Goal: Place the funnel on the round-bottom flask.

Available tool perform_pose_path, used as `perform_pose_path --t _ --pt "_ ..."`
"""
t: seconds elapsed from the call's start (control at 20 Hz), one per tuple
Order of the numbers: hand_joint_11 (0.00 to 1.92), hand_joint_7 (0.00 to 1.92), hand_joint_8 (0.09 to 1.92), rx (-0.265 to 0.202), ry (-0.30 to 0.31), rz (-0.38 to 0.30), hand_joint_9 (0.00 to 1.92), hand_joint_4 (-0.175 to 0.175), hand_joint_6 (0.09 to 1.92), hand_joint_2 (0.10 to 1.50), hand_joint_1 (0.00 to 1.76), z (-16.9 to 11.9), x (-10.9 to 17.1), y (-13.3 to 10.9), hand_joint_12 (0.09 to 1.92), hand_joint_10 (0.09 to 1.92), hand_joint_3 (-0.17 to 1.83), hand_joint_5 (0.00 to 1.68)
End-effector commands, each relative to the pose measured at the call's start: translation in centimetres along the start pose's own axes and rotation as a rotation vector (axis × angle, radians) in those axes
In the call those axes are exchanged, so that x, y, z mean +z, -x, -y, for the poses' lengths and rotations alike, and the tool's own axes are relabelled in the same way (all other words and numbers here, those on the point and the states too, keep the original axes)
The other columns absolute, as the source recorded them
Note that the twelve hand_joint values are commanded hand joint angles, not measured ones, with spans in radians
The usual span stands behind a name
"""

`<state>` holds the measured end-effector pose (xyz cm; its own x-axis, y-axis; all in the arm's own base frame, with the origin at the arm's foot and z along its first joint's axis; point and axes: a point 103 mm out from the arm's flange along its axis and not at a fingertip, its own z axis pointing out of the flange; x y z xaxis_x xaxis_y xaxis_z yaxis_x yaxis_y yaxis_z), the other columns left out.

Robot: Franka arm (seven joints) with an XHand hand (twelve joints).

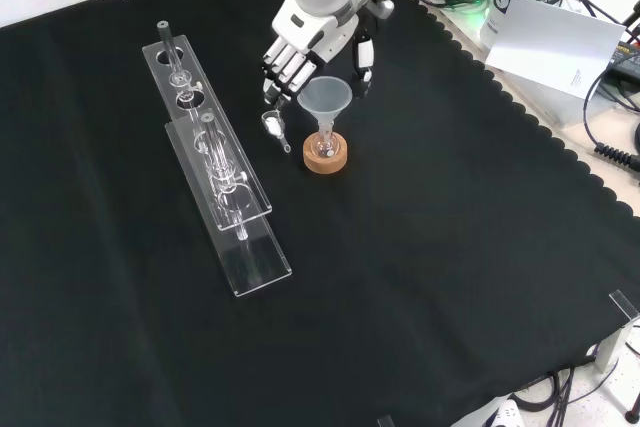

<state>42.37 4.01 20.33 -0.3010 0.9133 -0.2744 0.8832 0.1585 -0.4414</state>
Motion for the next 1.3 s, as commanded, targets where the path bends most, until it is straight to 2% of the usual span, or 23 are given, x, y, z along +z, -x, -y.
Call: perform_pose_path --t 0.05,0.6,0.8,1.3 --pt "0.00 0.00 0.09 -0.014 0.000 0.009 0.00 -0.051 0.09 0.67 0.73 -0.3 -0.5 -1.1 1.34 0.74 0.35 0.02" --pt "0.00 0.00 0.09 -0.009 0.008 -0.011 0.00 -0.051 0.09 0.67 0.72 0.3 -1.0 -1.0 1.34 0.75 0.36 0.03" --pt "0.00 0.02 0.09 -0.008 0.024 -0.037 0.00 -0.052 0.09 0.66 0.70 0.8 -0.8 0.0 1.34 0.76 0.36 0.03" --pt "0.00 0.06 0.09 0.067 0.042 -0.102 0.04 -0.053 0.09 0.66 0.68 3.7 -0.6 3.5 1.37 0.78 0.38 0.03"
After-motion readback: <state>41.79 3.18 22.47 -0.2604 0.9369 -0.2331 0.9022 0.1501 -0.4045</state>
